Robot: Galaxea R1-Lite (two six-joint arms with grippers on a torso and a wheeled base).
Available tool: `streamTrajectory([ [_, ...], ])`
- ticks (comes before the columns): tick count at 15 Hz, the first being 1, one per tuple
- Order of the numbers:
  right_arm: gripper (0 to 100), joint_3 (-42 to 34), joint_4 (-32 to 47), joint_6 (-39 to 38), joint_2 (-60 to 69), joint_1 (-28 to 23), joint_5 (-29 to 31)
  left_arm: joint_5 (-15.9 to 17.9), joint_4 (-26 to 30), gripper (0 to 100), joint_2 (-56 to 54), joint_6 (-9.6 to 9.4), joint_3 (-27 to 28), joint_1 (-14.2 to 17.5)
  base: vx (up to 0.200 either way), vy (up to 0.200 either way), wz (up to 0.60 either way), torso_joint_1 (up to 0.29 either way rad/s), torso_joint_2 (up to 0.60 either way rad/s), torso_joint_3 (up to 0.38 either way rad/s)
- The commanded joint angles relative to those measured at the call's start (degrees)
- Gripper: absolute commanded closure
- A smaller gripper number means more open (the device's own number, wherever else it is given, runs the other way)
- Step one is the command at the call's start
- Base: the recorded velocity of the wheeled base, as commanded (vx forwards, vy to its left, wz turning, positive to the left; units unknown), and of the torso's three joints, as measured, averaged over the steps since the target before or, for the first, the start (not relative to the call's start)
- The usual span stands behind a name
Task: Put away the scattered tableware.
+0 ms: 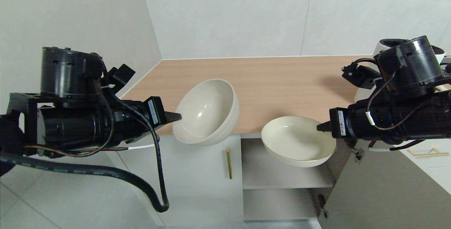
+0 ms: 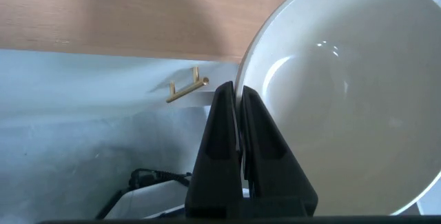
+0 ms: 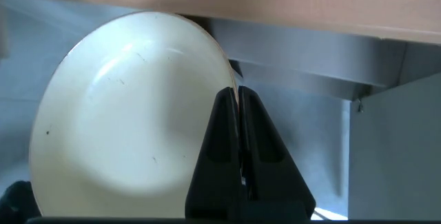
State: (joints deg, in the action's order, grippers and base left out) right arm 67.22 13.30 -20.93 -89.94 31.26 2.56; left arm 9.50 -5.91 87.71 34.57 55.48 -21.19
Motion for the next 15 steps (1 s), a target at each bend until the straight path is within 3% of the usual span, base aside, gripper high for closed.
streamTrajectory([
  [1, 100, -0.2, 0.1, 0.0, -0.3, 0.0, 0.2, 0.0, 0.0, 100, -0.2, -0.03, -0.1, -0.1, -0.2, 0.0, 0.0, 0.017, 0.0, 0.002],
  [5, 100, -0.2, -0.1, 0.5, -1.4, 0.0, 0.4, -0.1, -0.2, 100, 0.2, -1.61, -0.7, -0.1, 0.0, 0.0, 0.0, 0.0, 0.0, 0.0],
  [15, 100, -0.3, -1.3, 0.6, -3.9, -0.3, 1.2, 0.0, -0.2, 100, 1.1, -1.61, -0.7, -0.1, 0.0, 0.0, 0.0, -0.014, 0.03, 0.019],
])
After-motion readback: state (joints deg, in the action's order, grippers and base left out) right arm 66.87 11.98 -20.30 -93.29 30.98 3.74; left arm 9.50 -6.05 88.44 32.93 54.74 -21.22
